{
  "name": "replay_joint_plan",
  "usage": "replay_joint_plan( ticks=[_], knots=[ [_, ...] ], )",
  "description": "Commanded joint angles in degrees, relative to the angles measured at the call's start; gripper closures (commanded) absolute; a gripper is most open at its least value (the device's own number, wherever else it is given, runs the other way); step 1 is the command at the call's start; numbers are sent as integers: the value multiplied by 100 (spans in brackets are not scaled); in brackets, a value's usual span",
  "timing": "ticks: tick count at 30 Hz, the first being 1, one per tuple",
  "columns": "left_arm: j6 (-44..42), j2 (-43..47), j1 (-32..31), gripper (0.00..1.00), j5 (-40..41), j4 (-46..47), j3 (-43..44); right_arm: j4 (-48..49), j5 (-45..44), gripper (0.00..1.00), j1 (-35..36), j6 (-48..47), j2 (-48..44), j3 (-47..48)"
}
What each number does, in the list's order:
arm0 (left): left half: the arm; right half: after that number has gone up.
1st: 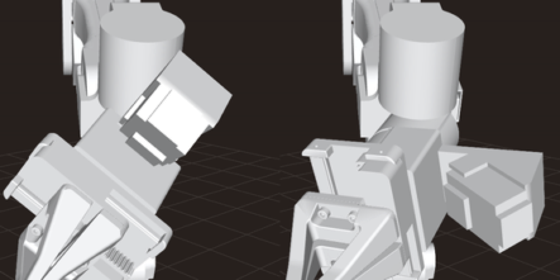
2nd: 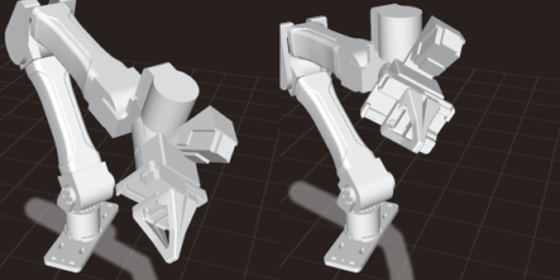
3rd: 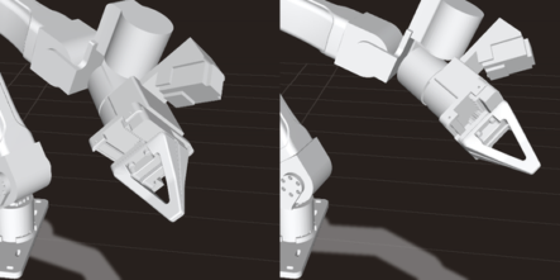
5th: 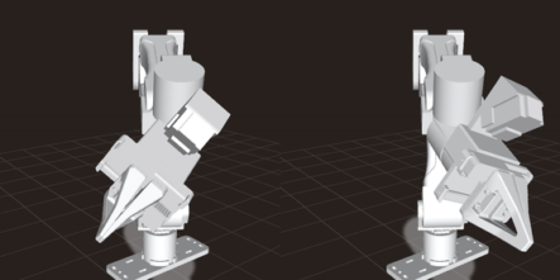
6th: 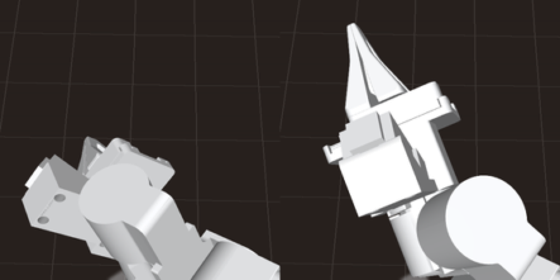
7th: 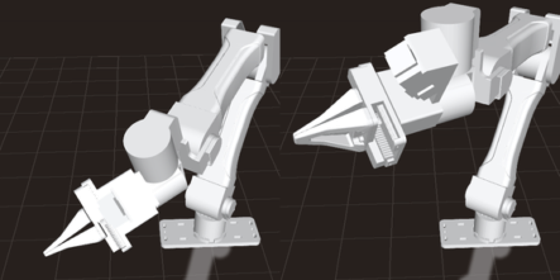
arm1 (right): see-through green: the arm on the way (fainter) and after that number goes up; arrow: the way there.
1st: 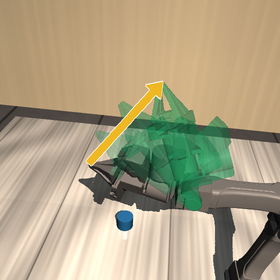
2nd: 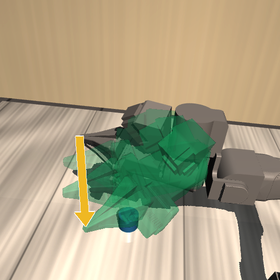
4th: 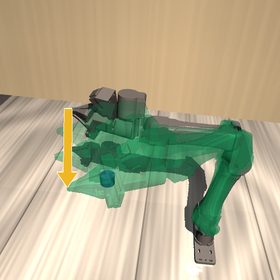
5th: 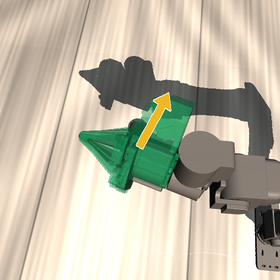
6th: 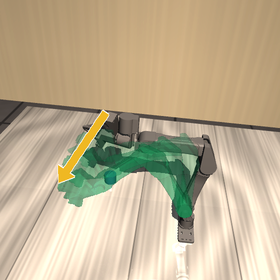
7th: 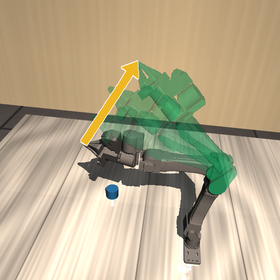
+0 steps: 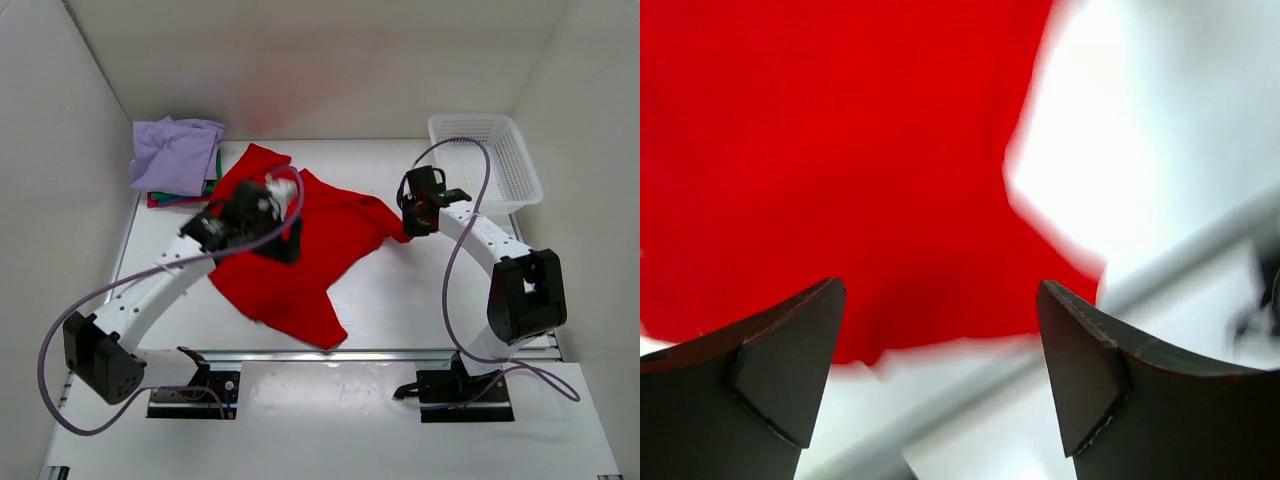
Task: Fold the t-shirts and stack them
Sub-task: Flatten out the tshirt
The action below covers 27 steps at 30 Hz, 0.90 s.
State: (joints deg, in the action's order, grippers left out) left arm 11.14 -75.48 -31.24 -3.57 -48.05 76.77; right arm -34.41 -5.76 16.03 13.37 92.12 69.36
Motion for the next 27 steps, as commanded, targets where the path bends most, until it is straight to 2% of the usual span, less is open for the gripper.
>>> replay_joint_plan(
  ticks=[1,5,12,14,19,23,24,26,27],
  knots=[
    [792,225,-582,11,-591,111,-1933,-496,-391,100,190,263,-185,-273],
    [1258,516,-1102,8,-619,269,-2842,-549,-250,99,93,289,-290,-686],
    [2259,622,-1559,7,-706,893,-3493,-347,-84,100,-91,394,-475,-1065],
    [2802,675,-1830,5,-706,1662,-3773,-321,-66,100,-91,342,-466,-1083],
    [2929,-52,-2394,4,-163,1572,-3661,-294,-4,100,-83,386,-475,-1039],
    [2868,-292,-2395,5,189,1501,-3722,-294,40,100,-170,368,-571,-1021],
    [2842,-335,-2386,6,347,1483,-3687,-320,66,99,-153,325,-589,-1030],
    [2711,-345,-2281,17,549,1396,-3713,-259,66,100,-232,316,-659,-1039],
    [2684,-370,-2220,33,690,1386,-3766,-268,92,100,-232,307,-660,-1048]
  ],
)
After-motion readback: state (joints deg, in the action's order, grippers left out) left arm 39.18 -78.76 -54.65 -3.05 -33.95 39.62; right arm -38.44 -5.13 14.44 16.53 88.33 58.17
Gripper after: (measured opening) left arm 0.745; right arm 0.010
